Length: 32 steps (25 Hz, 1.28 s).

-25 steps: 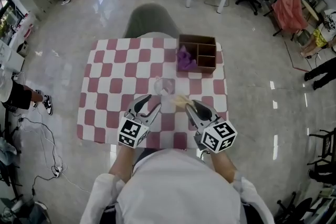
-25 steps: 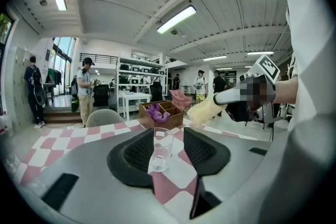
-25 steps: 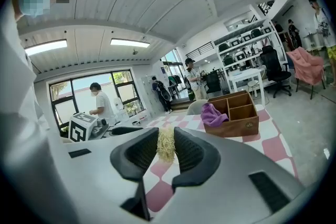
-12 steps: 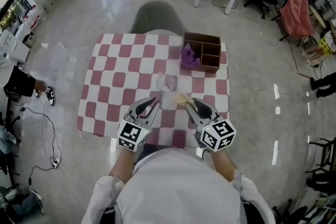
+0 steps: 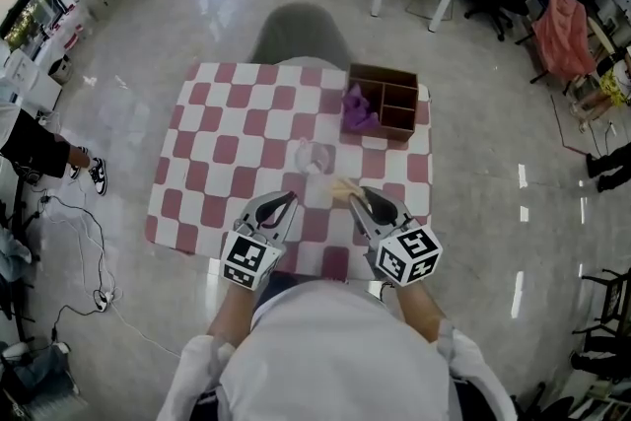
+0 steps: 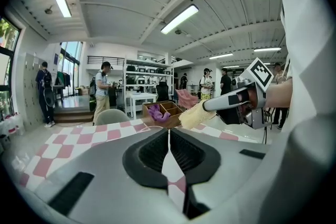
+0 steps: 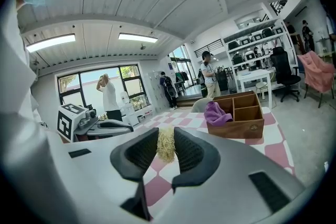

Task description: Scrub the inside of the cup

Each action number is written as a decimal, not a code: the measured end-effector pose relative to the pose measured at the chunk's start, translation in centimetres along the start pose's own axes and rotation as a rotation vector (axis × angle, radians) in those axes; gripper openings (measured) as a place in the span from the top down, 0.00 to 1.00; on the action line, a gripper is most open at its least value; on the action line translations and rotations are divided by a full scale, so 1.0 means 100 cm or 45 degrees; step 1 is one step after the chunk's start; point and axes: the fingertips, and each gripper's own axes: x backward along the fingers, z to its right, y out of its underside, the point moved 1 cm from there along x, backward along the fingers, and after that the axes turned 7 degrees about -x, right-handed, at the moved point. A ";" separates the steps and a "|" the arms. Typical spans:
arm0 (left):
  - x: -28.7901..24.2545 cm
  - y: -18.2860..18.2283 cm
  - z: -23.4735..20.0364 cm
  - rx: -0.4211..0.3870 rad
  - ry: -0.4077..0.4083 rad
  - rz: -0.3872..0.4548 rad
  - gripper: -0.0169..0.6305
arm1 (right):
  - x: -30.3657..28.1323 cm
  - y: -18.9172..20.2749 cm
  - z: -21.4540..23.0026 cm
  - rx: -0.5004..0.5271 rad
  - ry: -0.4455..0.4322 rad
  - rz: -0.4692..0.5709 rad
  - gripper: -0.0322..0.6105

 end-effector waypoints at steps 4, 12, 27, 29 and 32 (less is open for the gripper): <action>0.003 0.001 -0.003 0.017 -0.015 -0.009 0.91 | -0.002 0.000 0.002 0.014 0.002 -0.007 0.79; 0.003 -0.006 -0.006 0.034 -0.016 0.001 0.91 | -0.007 0.006 0.000 0.028 0.006 -0.035 0.79; 0.008 -0.012 -0.016 0.031 -0.010 0.010 0.91 | -0.013 0.004 0.001 0.059 0.039 -0.034 0.79; 0.008 -0.011 -0.016 0.032 -0.004 0.008 0.91 | -0.013 0.004 0.001 0.067 0.048 -0.033 0.79; 0.009 -0.011 -0.017 0.036 -0.001 0.010 0.91 | -0.013 0.002 0.000 0.069 0.055 -0.029 0.79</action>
